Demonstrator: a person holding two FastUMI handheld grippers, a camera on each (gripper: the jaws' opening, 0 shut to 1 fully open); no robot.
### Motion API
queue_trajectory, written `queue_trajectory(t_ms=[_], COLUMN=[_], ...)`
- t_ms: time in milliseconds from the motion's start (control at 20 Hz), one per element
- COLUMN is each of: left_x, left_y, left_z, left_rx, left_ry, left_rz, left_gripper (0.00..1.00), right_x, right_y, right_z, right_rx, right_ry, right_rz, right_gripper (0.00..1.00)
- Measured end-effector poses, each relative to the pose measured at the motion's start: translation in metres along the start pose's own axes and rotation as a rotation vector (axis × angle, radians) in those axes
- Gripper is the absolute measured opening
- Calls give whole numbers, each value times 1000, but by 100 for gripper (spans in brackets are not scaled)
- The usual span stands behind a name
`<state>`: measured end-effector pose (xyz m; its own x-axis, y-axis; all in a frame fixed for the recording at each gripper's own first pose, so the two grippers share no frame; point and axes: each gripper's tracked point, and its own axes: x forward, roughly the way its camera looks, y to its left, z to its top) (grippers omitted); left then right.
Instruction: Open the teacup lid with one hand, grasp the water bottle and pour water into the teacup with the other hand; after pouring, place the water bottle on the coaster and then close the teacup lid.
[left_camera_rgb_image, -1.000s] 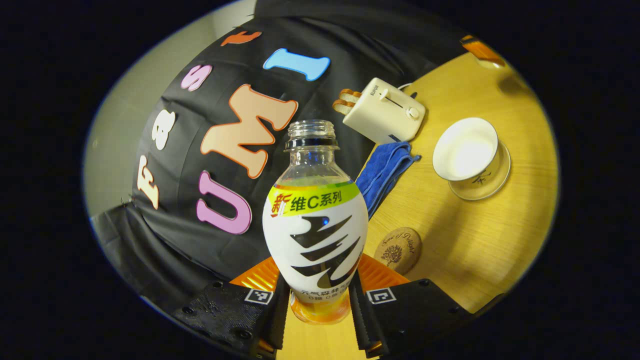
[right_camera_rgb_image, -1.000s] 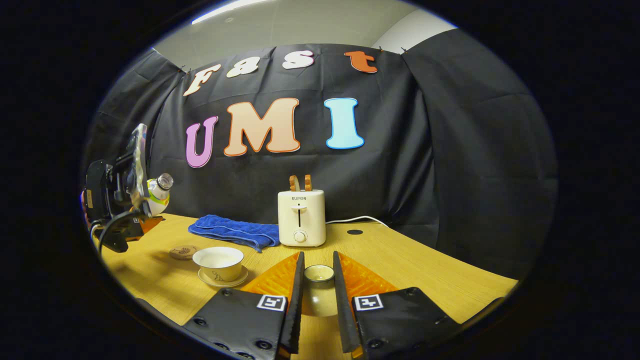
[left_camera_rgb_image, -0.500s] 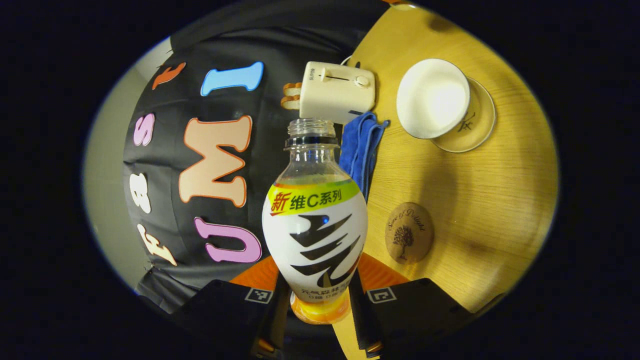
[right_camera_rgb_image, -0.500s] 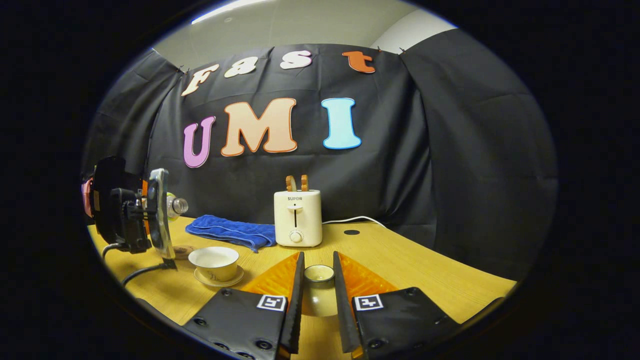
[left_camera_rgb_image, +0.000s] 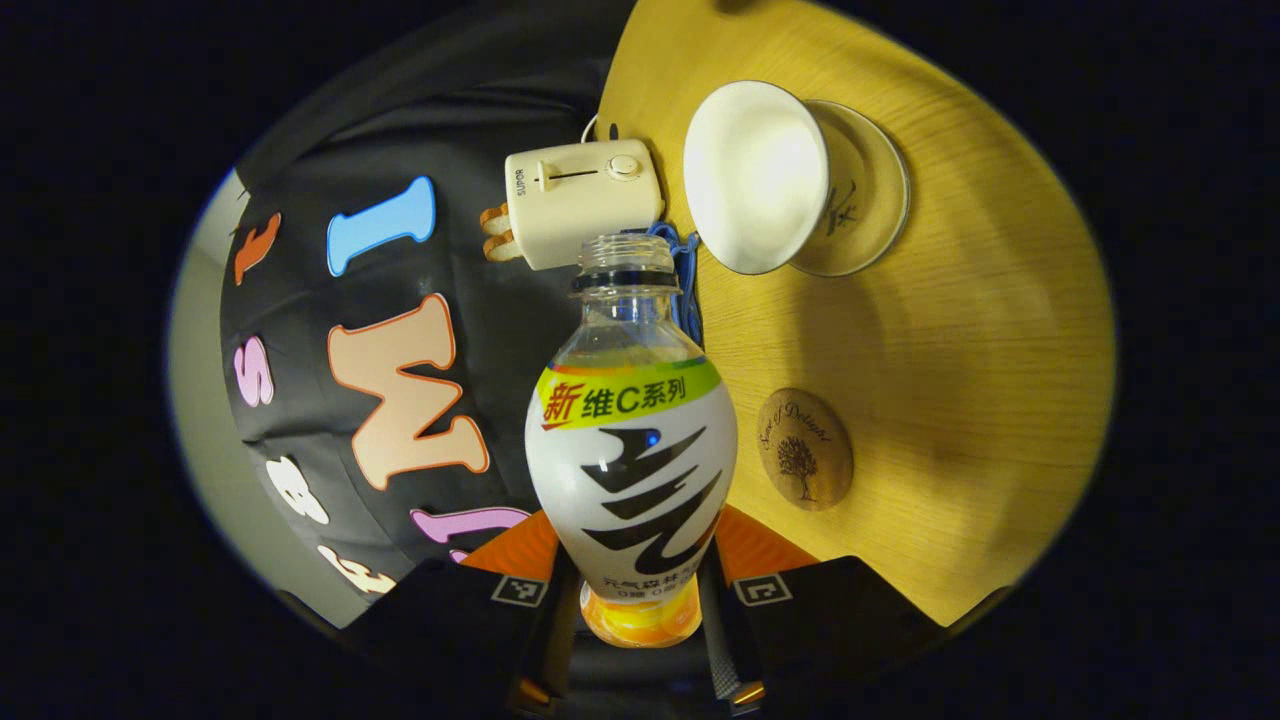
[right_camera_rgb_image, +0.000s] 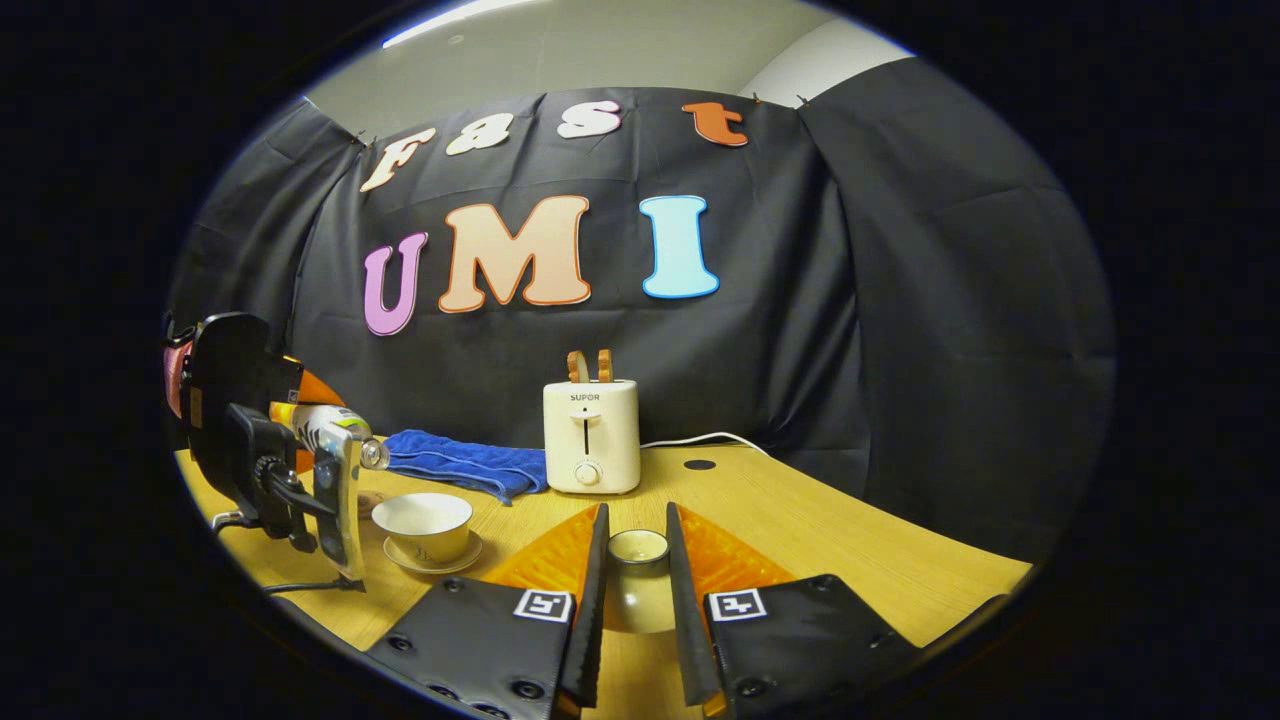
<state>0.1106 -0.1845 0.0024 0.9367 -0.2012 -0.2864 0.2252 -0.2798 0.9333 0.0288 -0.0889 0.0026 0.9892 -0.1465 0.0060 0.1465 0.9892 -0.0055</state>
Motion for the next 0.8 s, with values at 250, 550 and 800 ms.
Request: queue_trajectory(t_ms=[250, 550, 800], left_x=[1, 0, -1], left_y=[7, 14, 26], left_z=[-1, -1, -1], left_rx=[109, 201, 300], left_ry=[5, 8, 14], left_rz=[5, 6, 36], left_gripper=[52, 52, 52], right_x=[1, 1, 1], right_y=[-1, -1, -1], right_z=[0, 0, 0], right_rx=[0, 0, 0], right_ry=[0, 0, 0], right_rz=[0, 0, 0], right_gripper=[36, 36, 36])
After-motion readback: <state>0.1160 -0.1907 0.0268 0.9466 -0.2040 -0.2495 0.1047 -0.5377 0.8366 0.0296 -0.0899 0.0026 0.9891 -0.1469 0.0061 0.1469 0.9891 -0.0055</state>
